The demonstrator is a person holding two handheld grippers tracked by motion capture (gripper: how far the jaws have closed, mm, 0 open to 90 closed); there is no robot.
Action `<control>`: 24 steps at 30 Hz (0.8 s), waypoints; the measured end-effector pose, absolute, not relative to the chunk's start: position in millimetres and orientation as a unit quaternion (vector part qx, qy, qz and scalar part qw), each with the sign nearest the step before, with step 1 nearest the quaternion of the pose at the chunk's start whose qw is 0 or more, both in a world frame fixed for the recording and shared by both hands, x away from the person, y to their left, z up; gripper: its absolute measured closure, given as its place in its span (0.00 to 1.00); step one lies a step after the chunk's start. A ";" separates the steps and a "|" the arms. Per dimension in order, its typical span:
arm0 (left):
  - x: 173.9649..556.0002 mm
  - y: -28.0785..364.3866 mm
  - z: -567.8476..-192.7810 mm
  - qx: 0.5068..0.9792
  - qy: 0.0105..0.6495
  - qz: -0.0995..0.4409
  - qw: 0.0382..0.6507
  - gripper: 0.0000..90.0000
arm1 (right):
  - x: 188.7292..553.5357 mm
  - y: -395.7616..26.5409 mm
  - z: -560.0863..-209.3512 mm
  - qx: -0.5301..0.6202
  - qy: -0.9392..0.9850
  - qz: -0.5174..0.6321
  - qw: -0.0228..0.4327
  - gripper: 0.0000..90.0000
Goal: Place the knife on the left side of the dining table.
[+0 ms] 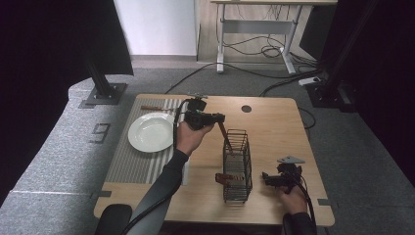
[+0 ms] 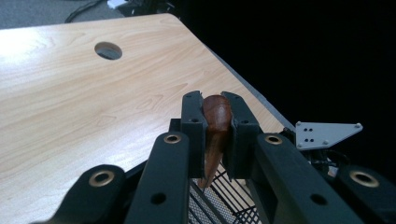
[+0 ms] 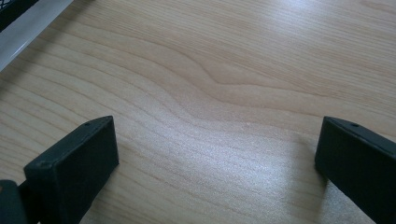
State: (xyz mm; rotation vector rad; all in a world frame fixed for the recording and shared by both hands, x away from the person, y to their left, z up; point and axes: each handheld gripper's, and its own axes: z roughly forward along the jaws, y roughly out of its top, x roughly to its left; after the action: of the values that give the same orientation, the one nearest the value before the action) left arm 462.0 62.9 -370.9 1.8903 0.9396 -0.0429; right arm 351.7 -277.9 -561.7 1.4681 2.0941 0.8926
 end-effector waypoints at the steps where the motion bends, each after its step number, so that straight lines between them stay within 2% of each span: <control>1: 461.5 63.8 -369.4 0.778 0.387 -0.016 0.495 0.89 | 351.7 -277.9 -561.7 0.529 0.755 0.322 0.215 0.00; 24: 443.7 103.4 -313.1 0.749 0.373 0.028 0.547 0.89 | 351.7 -278.0 -561.6 0.529 0.756 0.321 0.214 0.00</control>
State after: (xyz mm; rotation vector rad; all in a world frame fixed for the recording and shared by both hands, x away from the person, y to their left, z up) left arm 443.7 103.4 -313.1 1.7764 0.8831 0.0670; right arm 351.7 -278.0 -561.6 1.4674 2.0962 0.8911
